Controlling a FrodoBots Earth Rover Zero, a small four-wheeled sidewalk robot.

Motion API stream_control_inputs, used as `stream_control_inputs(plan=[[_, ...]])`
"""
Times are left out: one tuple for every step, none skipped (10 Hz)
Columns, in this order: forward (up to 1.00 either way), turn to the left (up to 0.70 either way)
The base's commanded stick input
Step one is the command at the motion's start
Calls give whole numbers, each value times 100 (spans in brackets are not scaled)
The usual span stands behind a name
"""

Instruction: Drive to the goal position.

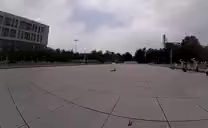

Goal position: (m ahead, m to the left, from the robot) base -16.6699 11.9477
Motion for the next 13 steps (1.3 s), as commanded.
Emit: stream_control_inputs(plan=[[0,70],[0,70],[0,70],[0,70],[0,70],[0,70],[0,70],[0,70],[0,70],[0,70],[0,70],[0,70],[0,70]])
